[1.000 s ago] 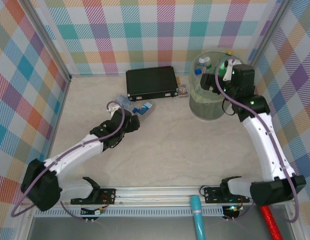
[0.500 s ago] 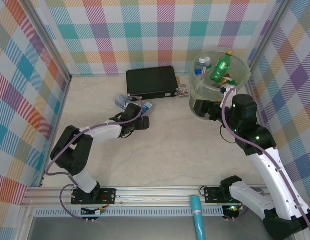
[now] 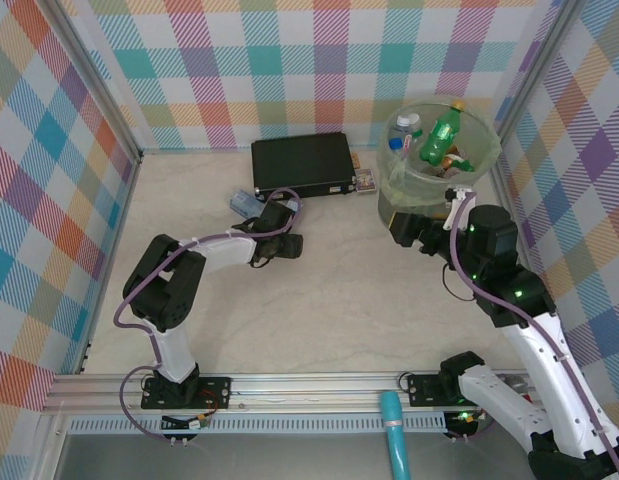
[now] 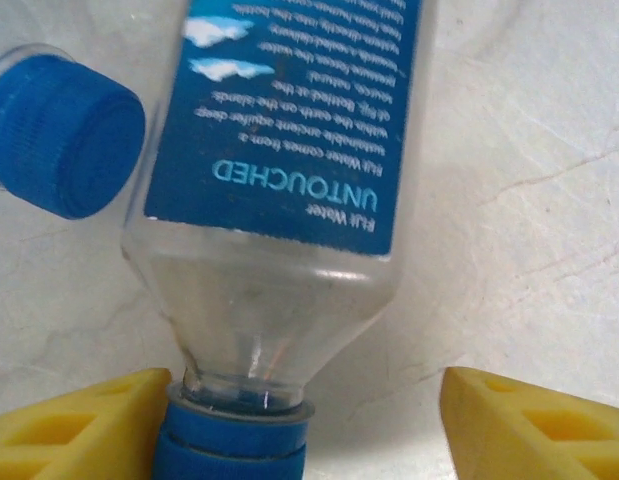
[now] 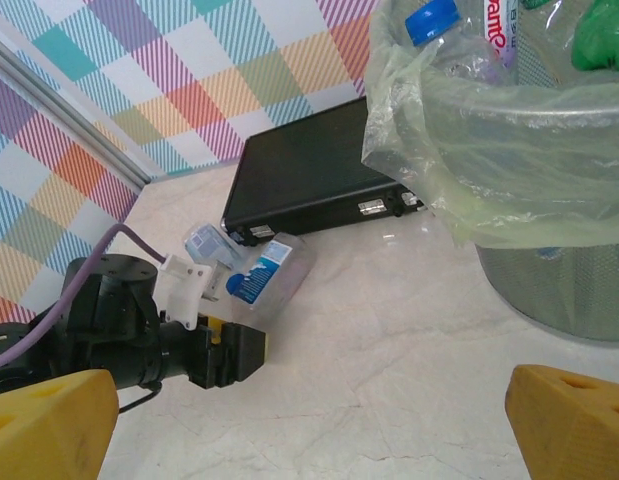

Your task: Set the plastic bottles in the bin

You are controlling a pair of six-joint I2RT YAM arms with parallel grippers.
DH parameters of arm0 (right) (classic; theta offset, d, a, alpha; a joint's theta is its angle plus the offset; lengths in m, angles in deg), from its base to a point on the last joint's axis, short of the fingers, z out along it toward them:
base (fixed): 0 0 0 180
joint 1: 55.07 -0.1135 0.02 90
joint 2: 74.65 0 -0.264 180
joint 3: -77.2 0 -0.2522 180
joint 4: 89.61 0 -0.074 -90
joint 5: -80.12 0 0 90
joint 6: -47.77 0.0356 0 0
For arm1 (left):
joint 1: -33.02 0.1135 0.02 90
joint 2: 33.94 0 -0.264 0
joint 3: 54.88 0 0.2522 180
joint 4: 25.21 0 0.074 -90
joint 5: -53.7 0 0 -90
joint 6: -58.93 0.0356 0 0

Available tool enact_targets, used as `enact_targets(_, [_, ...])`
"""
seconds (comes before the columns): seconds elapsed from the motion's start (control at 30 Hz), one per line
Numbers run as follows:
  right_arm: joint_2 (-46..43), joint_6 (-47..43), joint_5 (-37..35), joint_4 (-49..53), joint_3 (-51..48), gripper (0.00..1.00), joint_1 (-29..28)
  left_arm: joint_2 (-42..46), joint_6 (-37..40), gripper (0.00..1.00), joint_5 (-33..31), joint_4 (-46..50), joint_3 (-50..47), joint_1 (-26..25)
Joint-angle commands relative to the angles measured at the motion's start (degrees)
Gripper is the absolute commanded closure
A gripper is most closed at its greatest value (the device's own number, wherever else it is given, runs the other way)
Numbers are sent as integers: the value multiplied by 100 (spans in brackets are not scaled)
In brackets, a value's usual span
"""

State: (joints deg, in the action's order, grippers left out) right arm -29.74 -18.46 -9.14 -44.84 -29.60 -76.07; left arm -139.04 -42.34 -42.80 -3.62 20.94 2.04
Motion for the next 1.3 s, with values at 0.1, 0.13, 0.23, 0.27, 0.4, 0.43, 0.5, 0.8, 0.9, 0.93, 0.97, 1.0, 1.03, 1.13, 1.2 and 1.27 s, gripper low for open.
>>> enact_targets(0.1, [-56, 212, 139, -215, -103, 1, -28, -206, 252, 38, 10, 500, 413, -61])
enact_targets(0.13, [-61, 230, 146, -198, -93, 1, -28, -261, 264, 39, 6, 555, 464, -56])
enact_targets(0.23, [-70, 269, 205, -175, -82, 1, -25, -343, 275, 49, 14, 605, 547, -58])
enact_targets(0.27, [-74, 282, 233, -181, -73, 1, -28, -357, 275, 54, 19, 598, 552, -59])
enact_targets(0.4, [-87, 325, 210, -167, -73, 1, -32, -339, 277, 69, 69, 629, 580, -66])
enact_targets(0.43, [-104, 331, 175, -169, -69, 1, -34, -298, 274, 74, 79, 627, 563, -79])
enact_targets(0.5, [-127, 343, 154, -191, -55, 1, -27, -142, 266, 79, 72, 582, 474, -127])
enact_targets(0.8, [142, 156, 463, -5, 509, 1, -27, 1303, 126, 80, 117, 39, -346, -602])
enact_targets(0.9, [340, 124, 694, 9, 751, 1, -17, 1848, 95, 80, 117, -141, -625, -825])
enact_targets(0.93, [421, 120, 799, -8, 837, 1, -18, 2035, 115, 80, 53, -176, -697, -921])
enact_targets(0.97, [500, 133, 928, -14, 926, 1, -19, 2214, 143, 80, -39, -209, -776, -1032])
enact_targets(1.0, [567, 148, 1047, -31, 988, 1, -19, 2376, 166, 81, -105, -242, -838, -1123])
enact_targets(1.03, [646, 154, 1183, -72, 1058, 0, -14, 2558, 176, 81, -153, -290, -918, -1211])
enact_targets(1.13, [944, 170, 1600, -124, 1329, 4, -18, 3067, 169, 81, -167, -385, -1095, -1398])
enact_targets(1.2, [1249, 130, 1882, 23, 1666, 6, -19, 3398, 201, 81, -278, -430, -1189, -1554])
enact_targets(1.27, [1618, 118, 2185, 238, 2058, 8, -19, 3725, 278, 81, -375, -484, -1260, -1743])
